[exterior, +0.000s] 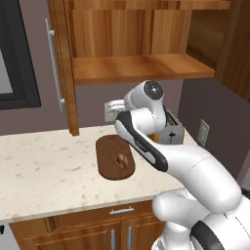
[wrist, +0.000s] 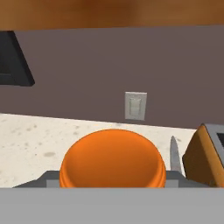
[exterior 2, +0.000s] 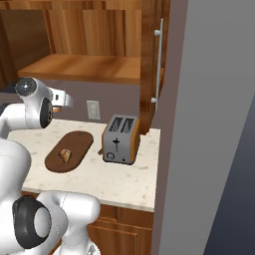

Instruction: Pick the bread, place it on the cutting board, pick the jam, place it on the counter, and close the cabinet.

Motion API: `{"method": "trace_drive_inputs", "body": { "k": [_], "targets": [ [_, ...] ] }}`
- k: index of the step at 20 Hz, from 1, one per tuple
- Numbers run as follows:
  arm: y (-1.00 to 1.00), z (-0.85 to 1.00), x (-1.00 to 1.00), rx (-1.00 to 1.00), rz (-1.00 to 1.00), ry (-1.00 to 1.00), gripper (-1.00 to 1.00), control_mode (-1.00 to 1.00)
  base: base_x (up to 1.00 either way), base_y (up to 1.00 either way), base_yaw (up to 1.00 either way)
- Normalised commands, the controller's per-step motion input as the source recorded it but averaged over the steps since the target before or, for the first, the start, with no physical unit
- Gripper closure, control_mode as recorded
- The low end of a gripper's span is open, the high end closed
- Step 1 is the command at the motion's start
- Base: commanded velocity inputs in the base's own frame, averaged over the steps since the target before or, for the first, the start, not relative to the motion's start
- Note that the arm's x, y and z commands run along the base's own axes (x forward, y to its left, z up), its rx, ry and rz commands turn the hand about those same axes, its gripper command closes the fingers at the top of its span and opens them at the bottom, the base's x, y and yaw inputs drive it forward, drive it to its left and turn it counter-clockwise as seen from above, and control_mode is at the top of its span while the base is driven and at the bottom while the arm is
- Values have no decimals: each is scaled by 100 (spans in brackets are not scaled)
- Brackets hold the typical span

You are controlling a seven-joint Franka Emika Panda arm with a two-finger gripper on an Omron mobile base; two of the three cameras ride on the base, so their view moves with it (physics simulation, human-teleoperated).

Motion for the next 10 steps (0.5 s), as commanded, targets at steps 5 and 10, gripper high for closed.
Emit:
{"method": "trace_drive_inputs", "body": {
  "k": [5,10],
  "targets": [
    [18,-49,-2,0,0,0,100,-100,0,0,0],
    [29,-45,-4,0,0,0,100,-100,0,0,0]
  ]
}}
